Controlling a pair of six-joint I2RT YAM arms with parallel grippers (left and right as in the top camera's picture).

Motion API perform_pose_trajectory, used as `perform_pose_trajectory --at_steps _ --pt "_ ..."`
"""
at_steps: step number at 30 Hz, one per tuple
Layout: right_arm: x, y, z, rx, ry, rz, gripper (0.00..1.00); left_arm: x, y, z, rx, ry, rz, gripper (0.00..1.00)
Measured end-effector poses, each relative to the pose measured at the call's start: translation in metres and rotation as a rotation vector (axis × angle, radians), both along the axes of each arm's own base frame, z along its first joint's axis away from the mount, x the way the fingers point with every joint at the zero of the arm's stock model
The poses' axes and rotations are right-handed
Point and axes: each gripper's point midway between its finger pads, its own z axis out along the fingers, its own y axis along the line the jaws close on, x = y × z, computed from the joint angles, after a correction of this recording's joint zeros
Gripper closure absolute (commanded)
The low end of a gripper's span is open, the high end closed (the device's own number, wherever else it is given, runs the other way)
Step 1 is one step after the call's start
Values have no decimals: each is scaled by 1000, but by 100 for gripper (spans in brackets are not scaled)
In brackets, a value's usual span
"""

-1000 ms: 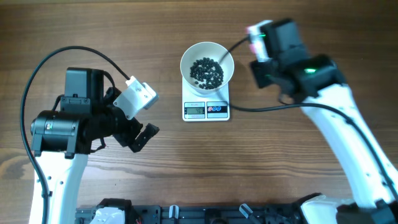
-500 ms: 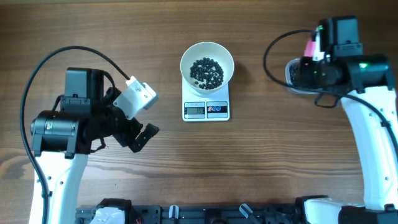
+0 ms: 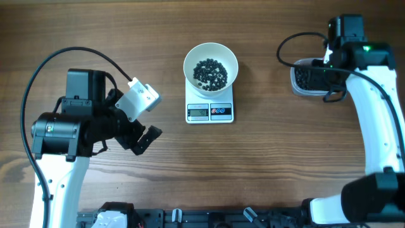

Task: Scoop item into bowl and weigh 150g on scale
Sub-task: 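Move the empty scoop right back over the bean tub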

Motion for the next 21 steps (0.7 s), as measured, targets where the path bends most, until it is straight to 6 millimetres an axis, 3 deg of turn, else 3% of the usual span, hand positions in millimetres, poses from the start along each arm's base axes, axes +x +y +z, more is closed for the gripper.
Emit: perform_pose_trajectory --at_steps 10,16,21 --pt "10 -1 -42 -21 128 76 96 0 0 0 0 0 0 0" --pt "17 9 -45 34 105 98 96 0 0 0 0 0 0 0" --pt "7 16 -47 76 144 117 96 0 0 0 0 0 0 0"
